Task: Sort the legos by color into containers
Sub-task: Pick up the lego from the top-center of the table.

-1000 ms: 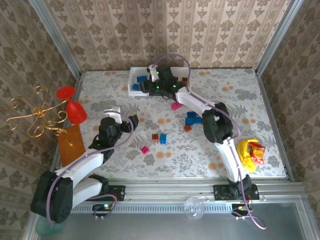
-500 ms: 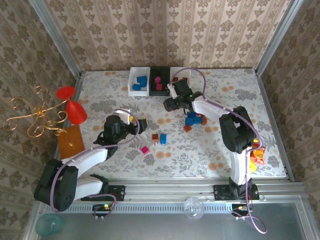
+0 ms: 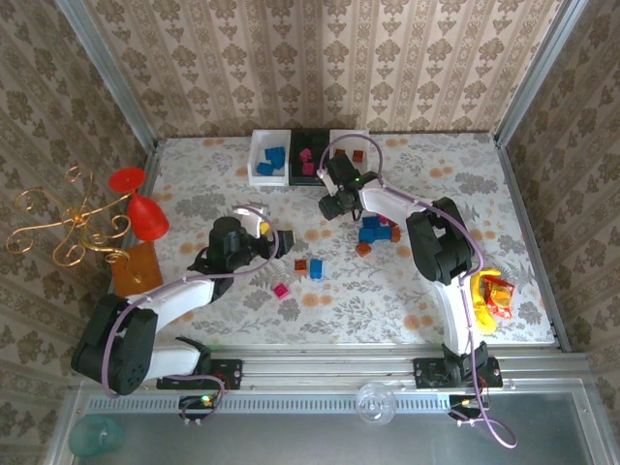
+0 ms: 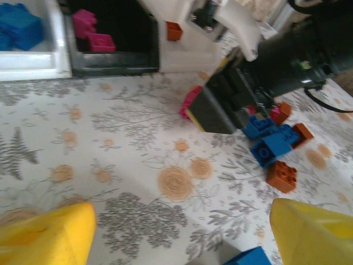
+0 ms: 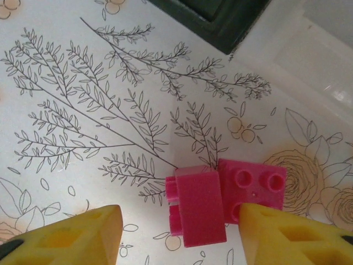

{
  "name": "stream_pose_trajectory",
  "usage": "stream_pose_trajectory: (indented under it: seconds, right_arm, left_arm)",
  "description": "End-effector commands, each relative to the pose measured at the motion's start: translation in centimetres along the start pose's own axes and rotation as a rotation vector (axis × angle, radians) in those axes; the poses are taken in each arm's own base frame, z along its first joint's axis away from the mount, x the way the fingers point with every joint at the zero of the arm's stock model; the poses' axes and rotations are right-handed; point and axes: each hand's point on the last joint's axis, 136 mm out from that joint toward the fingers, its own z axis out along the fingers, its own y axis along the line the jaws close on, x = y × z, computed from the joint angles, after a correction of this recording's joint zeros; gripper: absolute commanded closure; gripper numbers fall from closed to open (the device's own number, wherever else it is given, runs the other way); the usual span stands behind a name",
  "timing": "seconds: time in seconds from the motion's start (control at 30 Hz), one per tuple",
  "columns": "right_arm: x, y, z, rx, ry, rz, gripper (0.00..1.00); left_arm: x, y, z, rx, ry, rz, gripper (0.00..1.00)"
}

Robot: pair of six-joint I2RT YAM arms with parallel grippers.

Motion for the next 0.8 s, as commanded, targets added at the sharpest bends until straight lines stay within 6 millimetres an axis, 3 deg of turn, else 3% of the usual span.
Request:
stream_pose_trajectory:
  seconds: [0.0, 0.33, 0.77]
  right_arm:
    - [0.2, 1.1, 0.3, -0.023, 0.028, -0.031, 0.44]
    - [1.2, 1.9, 1.1, -0.039, 0.053, -0.039, 0.53]
    - [1.5, 0.1, 2.3, 0.049, 0.096, -0.060, 0.53]
  left_arm:
    - [-0.8, -1.5, 0.3, 0.060, -0.005, 0.044, 0.17]
    - [-0.2, -1.9, 1.0, 0.067, 0.018, 0.049, 0.17]
    - [0.0, -1.8, 1.1, 0.052, 0.020, 0.060, 0.17]
